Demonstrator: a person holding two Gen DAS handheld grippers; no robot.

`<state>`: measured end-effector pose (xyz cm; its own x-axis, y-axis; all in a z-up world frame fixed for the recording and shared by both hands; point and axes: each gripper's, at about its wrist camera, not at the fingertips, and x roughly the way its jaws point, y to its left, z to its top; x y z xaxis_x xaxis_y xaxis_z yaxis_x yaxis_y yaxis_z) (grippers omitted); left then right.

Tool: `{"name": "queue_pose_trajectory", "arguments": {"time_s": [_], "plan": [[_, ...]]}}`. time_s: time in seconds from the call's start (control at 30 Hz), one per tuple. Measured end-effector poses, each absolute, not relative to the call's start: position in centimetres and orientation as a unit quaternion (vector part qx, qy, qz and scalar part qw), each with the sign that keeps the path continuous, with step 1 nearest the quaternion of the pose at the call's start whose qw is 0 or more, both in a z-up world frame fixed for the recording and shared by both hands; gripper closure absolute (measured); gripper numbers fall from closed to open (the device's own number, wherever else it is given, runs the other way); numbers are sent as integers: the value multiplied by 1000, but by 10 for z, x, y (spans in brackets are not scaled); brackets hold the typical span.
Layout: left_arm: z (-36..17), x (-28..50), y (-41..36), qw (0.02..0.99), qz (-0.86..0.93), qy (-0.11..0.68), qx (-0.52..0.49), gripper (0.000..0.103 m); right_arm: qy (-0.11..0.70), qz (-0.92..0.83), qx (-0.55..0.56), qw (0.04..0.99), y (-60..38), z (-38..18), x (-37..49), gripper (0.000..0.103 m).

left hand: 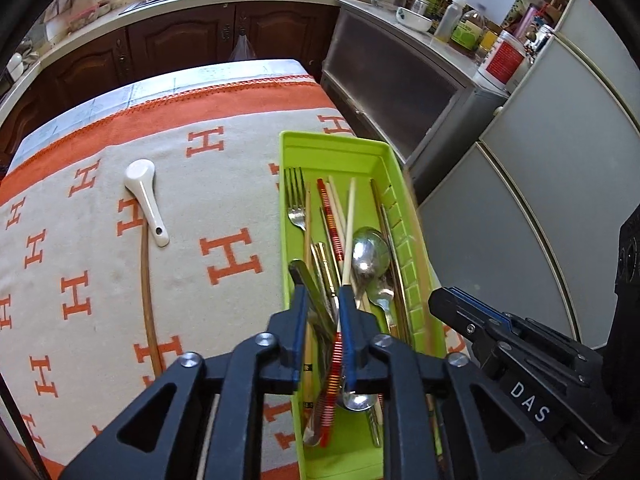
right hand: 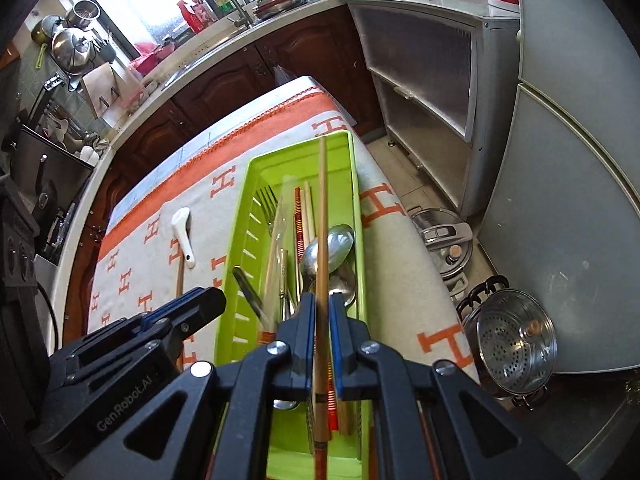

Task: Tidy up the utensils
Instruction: 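Carry both chopsticks into the green tray and open the left gripper, then move both grippers back over the blanket toward the white spoon and brown chopstick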

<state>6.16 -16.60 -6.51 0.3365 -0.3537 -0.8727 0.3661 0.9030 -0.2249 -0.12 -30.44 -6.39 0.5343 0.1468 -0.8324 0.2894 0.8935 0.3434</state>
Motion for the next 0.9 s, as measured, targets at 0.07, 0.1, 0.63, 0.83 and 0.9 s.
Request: {"name": "queue_pose_trajectory", "arguments": {"time_s": [0.07, 0.1, 0.63, 0.83, 0.9], "plan": [[-63, 63, -163, 820, -215, 530, 5, 85, 480, -38, 229, 846, -304, -64, 1, 95], [-62, 64, -161, 823, -211, 528, 5, 85, 480, -36, 229, 846, -304, -64, 2, 95], [-65, 77, -116, 836, -135, 531, -17, 84, 485, -14, 217, 847, -295, -68, 10, 95], [-66, 78, -106, 837, -120, 533, -24, 84, 486, -10, 216, 847, -291, -67, 13, 95], [-66, 78, -104, 838, -118, 533, -25, 84, 486, -7, 213, 847, -288, -66, 14, 95]]}}
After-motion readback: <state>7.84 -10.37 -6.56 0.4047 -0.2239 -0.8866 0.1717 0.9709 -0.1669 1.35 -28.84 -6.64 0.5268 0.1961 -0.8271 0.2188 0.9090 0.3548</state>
